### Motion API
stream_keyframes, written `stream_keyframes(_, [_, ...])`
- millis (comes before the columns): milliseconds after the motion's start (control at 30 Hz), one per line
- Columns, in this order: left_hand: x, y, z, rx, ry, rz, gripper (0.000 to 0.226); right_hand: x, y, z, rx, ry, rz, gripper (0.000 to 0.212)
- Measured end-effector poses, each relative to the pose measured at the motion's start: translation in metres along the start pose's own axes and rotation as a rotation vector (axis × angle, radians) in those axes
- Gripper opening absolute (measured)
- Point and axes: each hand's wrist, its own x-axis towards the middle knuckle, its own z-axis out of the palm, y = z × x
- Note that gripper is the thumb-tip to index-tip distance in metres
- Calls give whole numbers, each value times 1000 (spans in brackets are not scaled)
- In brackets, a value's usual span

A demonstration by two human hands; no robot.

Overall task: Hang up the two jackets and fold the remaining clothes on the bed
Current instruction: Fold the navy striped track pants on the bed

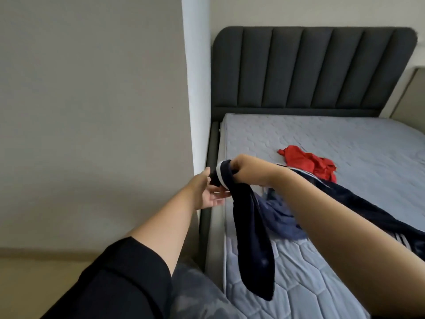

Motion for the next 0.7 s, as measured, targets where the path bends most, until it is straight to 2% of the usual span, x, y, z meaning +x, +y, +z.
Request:
stream_keyframes(133, [-29, 5, -10, 127, -7, -42, 19, -9, -30, 17, -61, -26, -100, 11])
stream_keyframes(233, [-35, 9, -12, 158, 26, 5, 13, -9, -35, 18, -24, -6, -94, 15])
stream_keyframes(333, [-38, 14, -14, 103, 77, 88, 13, -4, -25, 14, -96, -30, -54, 14])
stream_keyframes(433, [-49, 24, -16, 103, 96, 190, 17, 1, 1, 14, -208, -164, 132, 20])
stream_keyframes(500, [-60, 32, -18, 124, 32, 267, 23, 4, 21, 25, -286, -125, 225, 35])
stream_keyframes(567, [-68, 38, -19, 111, -61, 319, 31, 6, 34, 38, -229, 33, 288, 76])
stream_keyframes(600, [-73, 41, -19, 103, -109, 328, 33, 7, 38, 44, -177, 85, 319, 88])
stream_keyframes(633, [-78, 43, -20, 109, -146, 337, 35, 9, 39, 49, -165, 115, 332, 84])
stream_keyframes(700, [-85, 47, -25, 176, -139, 362, 38, 14, 40, 51, -212, 125, 372, 49])
